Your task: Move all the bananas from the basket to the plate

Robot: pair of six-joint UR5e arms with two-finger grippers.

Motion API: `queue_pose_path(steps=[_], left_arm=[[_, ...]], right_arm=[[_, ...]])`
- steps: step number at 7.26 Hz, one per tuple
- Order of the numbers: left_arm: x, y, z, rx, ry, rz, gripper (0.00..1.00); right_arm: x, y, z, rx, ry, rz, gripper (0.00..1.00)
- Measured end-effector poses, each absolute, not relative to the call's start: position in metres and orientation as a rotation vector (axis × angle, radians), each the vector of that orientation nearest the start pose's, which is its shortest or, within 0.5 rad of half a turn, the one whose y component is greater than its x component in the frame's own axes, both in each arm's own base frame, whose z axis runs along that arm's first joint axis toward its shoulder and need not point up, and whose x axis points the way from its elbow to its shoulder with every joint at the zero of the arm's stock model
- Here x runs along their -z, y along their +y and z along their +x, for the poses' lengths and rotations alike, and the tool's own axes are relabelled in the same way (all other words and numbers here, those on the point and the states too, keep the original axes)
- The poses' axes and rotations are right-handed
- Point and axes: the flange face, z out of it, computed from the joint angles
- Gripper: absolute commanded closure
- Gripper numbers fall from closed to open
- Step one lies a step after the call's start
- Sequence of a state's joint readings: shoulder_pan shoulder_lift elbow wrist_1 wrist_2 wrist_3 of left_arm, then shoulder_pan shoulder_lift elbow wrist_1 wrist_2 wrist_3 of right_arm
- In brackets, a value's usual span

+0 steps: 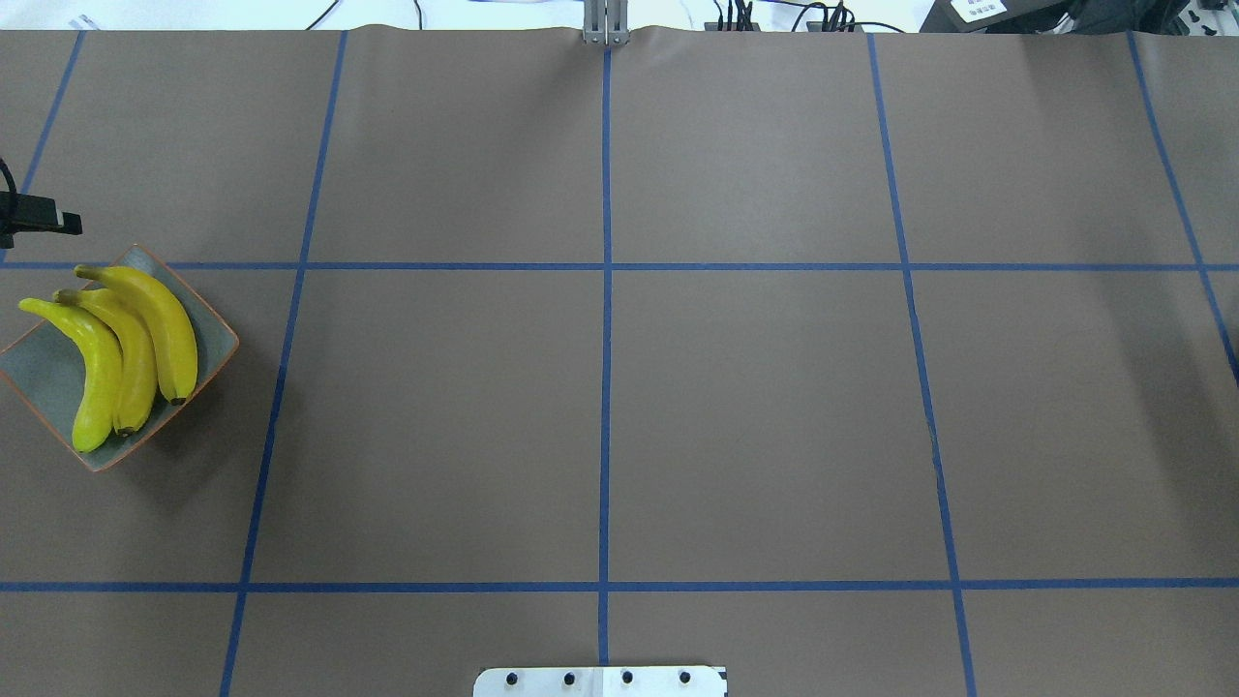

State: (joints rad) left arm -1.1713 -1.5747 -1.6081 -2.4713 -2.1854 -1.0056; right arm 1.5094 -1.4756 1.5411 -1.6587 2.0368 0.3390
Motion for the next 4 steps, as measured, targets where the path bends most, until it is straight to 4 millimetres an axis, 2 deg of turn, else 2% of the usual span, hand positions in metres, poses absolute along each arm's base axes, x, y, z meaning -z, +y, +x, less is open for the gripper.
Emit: queue_pose_path(steps=[2,4], left_arm=[[-0.514,-0.529,0.148,0.312,1.093,0.254,0.0],[-0.48,-0.552,0.177,0.36,1.148,0.188,0.0]], right_arm=[[-0.587,-0.566,0.026,-0.339,-0.597,-0.086,1.0],[-0.518,-0.591,-0.025,-0.384,-0.726,-0.078,1.0]])
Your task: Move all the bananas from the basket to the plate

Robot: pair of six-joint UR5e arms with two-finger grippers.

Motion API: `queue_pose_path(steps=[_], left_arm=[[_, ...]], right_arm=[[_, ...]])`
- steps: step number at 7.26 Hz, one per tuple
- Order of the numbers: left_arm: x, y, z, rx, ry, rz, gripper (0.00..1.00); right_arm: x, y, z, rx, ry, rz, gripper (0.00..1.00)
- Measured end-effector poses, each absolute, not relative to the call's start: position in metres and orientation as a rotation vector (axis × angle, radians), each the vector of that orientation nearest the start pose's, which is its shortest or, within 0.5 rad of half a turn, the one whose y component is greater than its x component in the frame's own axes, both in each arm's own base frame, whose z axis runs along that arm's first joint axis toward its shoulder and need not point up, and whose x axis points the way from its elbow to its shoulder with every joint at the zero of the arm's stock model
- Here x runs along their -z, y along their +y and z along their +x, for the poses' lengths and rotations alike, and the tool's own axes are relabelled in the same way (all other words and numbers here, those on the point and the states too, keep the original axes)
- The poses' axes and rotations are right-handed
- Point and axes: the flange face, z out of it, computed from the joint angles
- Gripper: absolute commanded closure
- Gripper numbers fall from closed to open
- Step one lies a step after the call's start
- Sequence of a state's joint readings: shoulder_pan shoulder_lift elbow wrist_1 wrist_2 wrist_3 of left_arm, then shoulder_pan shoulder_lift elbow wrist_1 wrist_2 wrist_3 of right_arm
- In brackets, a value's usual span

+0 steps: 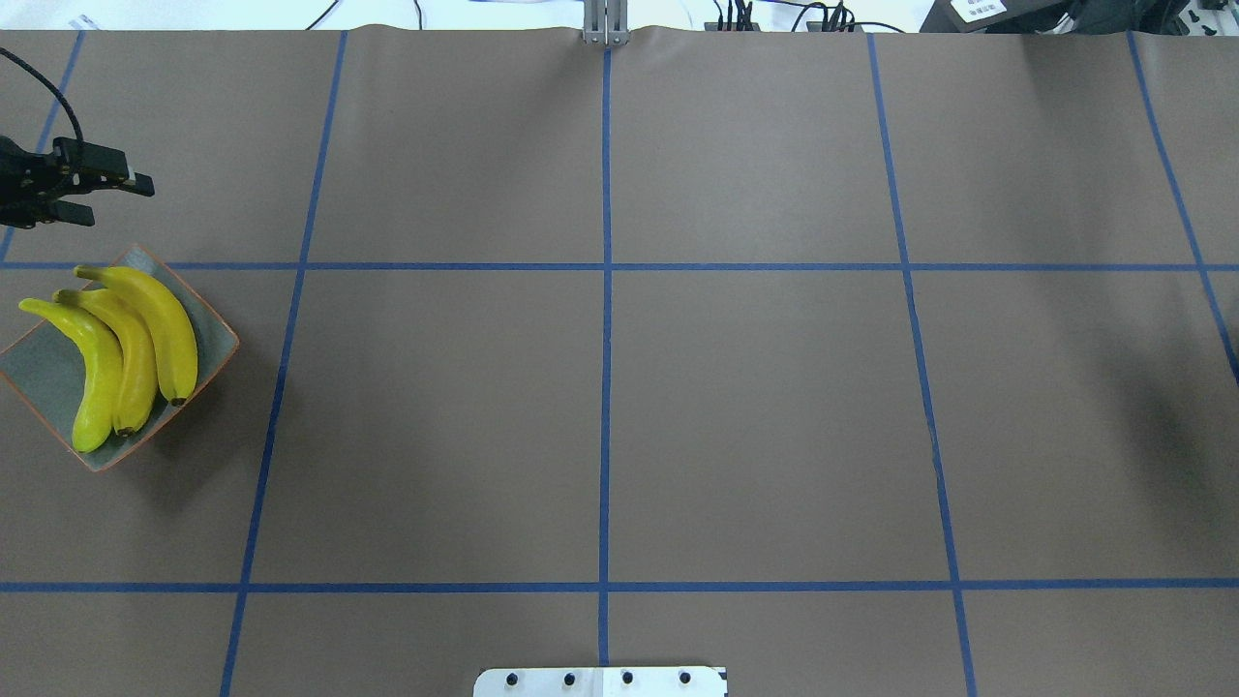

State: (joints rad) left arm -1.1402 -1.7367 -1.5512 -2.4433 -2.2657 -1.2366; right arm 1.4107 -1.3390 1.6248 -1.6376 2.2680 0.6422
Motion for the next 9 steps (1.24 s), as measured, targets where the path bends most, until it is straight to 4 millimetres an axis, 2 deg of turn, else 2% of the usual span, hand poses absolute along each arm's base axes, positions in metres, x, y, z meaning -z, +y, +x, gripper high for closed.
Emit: queue_pose_path(steps=[2,3,5,7,9], left_arm=[[-0.426,-0.573,0.217,0.414,1.195,0.112,0.0],[-0.4,-0.577,0.242,0.435,1.221,0.068,0.0],[-0.339,-0.577,0.295,0.483,1.281,-0.035,0.0],[-0.283,-0.567,0.338,0.529,1.34,-0.135,0.0],[-0.235,-0.555,0.361,0.564,1.393,-0.216,0.0]], right_arm=[[-0.451,-0.6,-0.102,-0.452,-0.847,-0.059,1.0],[-0.421,-0.601,-0.135,-0.492,-0.909,-0.05,1.0],[-0.366,-0.6,-0.186,-0.545,-1.019,-0.045,1.0],[-0.329,-0.585,-0.244,-0.58,-1.125,-0.01,1.0],[-0.292,-0.563,-0.289,-0.614,-1.262,0.005,1.0]])
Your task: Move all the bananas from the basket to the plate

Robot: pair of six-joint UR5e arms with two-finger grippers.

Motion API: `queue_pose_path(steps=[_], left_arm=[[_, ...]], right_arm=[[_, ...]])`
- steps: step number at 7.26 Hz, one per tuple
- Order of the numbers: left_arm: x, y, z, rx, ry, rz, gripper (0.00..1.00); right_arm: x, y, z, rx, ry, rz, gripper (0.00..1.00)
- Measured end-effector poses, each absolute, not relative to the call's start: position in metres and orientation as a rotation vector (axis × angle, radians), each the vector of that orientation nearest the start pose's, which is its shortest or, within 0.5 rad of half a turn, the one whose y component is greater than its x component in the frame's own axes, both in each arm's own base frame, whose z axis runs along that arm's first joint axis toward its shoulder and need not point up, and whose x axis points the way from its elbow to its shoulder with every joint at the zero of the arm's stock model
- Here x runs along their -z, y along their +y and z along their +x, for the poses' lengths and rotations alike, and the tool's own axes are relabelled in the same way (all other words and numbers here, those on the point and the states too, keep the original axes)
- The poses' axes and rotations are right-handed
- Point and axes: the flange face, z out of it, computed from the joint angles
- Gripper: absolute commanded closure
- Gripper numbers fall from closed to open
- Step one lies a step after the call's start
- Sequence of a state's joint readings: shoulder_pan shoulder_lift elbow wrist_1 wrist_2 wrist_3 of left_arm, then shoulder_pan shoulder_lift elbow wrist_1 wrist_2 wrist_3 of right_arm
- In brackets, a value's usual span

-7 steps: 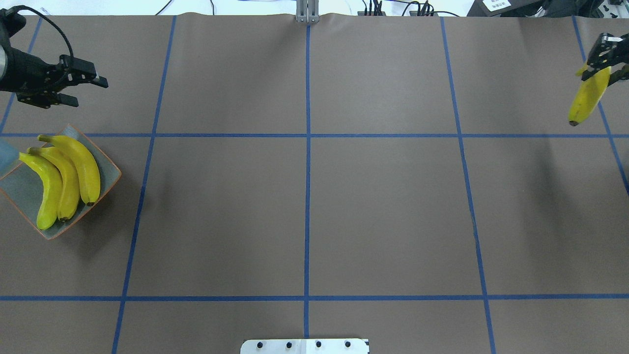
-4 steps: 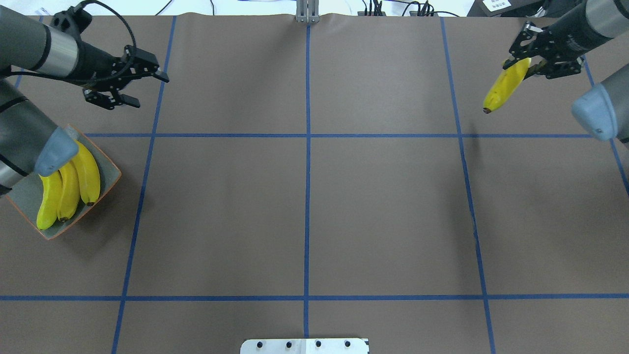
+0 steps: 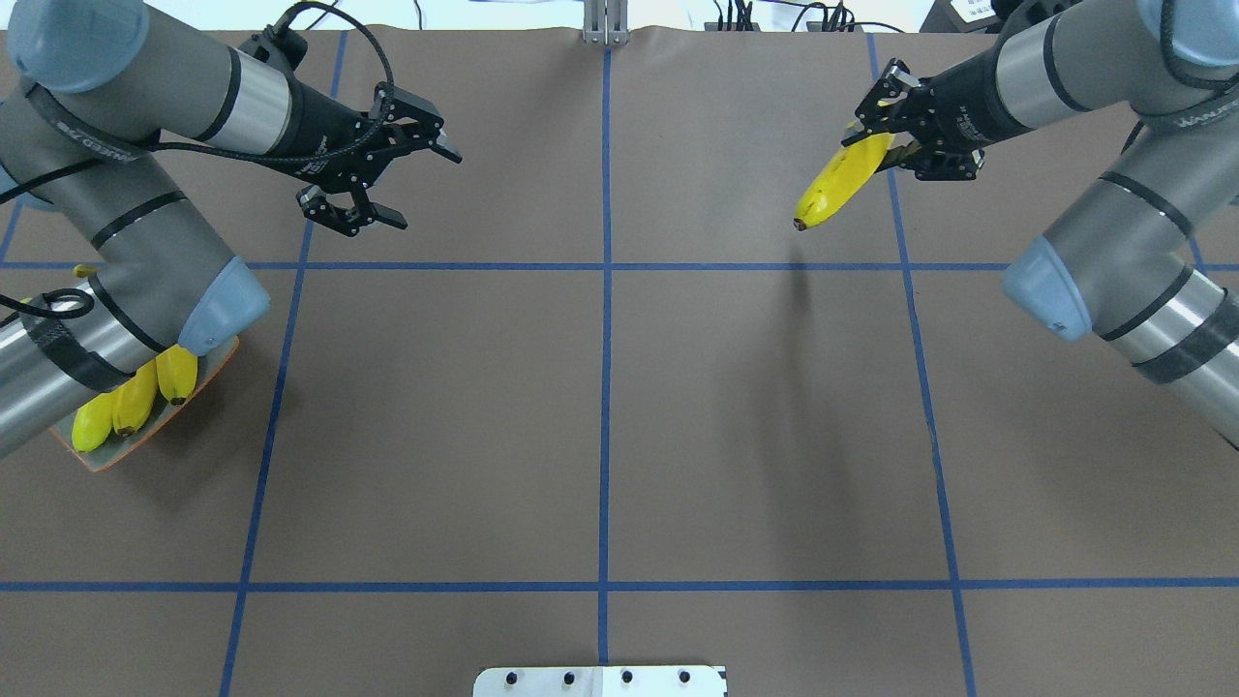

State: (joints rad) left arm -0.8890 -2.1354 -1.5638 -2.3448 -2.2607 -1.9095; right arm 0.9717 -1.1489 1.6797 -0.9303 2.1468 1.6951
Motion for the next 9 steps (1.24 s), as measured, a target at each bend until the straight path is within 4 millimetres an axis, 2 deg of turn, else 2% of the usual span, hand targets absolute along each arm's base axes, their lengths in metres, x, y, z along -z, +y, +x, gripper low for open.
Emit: queue_pose_path(steps=[2,4,7,9], left_arm=[[-0.195,-0.531,0.378,0.536,1.448,-0.264,0.0],[-0.163,-0.503,0.388,0.502,1.493,-0.306,0.0],[-0.136,-0.478,0.384,0.477,1.543,-0.335,0.0],[-0.122,-0.467,0.375,0.451,1.577,-0.326,0.0]], right_arm=[[-0.26,-0.537,-0.317,-0.617,-1.423,0.038,1.0],[-0.241,-0.507,-0.342,-0.565,-1.589,0.092,1.0],[-0.223,-0.468,-0.364,-0.481,-1.8,0.153,1.0],[-0.215,-0.45,-0.366,-0.452,-1.912,0.129,1.0]])
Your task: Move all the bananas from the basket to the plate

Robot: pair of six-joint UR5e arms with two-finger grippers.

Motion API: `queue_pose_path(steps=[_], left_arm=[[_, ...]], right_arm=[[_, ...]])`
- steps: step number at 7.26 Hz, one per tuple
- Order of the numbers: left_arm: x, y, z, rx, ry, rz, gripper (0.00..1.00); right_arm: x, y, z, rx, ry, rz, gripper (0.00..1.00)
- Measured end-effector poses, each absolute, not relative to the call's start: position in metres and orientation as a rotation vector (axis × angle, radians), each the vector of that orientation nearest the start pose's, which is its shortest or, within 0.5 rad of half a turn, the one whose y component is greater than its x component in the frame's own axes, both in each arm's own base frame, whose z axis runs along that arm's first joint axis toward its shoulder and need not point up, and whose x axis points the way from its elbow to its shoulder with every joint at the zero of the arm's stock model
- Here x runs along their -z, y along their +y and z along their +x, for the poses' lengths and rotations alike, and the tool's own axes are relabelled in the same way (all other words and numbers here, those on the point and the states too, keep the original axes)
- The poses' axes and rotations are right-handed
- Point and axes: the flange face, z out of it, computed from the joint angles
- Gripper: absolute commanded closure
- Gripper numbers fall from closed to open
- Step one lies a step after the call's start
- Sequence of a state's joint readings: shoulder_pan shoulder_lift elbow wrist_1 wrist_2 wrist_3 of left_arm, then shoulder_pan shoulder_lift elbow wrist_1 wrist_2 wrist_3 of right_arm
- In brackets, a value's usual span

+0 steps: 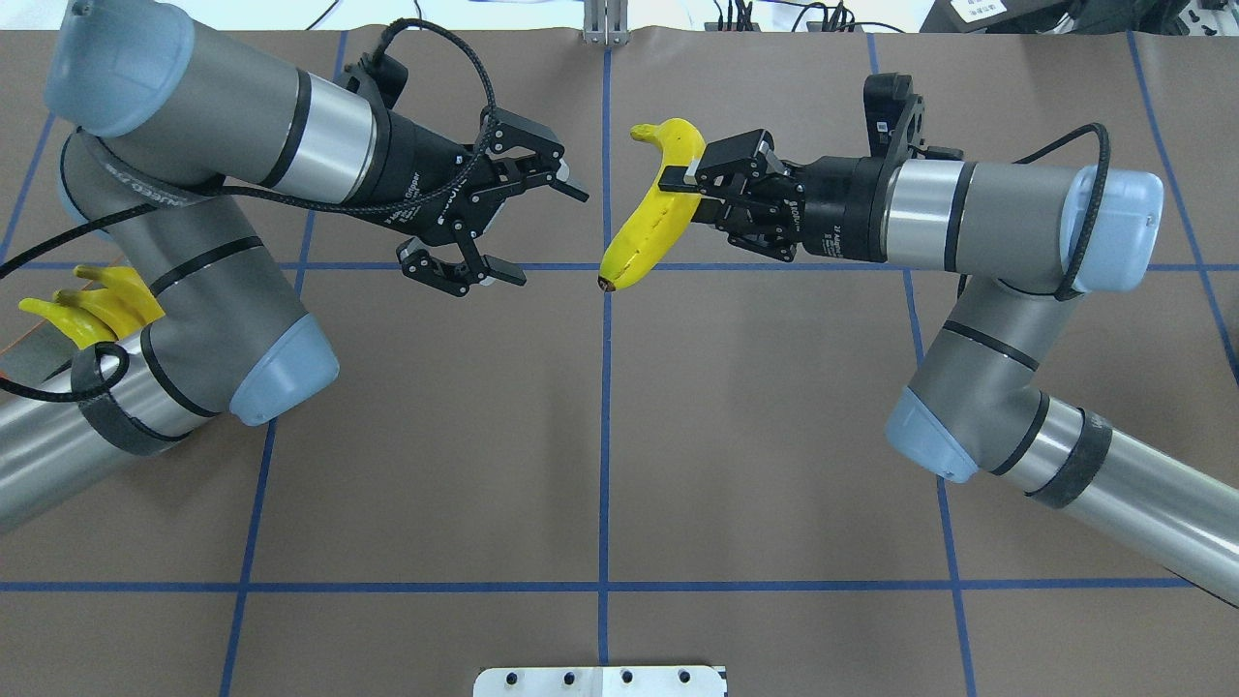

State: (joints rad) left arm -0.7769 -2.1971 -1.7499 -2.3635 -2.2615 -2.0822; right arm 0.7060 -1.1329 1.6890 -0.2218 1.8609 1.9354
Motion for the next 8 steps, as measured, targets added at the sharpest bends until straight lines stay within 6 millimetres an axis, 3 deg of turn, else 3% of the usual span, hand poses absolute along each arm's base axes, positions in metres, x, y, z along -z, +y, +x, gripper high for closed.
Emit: queue_pose_path(steps=[5,8], left_arm=[[-0.104,-0.442,0.35,0.349,1.771,-0.313,0.0],[-0.1,-0.435,0.343,0.299,1.838,-0.299,0.0]], right_arm=[[-0.201,-0.427,-0.354,-0.474,-2.161,-0.048,1.0],[-0.216,-0.412,-0.375,-0.428,-2.308,-0.053,1.0]])
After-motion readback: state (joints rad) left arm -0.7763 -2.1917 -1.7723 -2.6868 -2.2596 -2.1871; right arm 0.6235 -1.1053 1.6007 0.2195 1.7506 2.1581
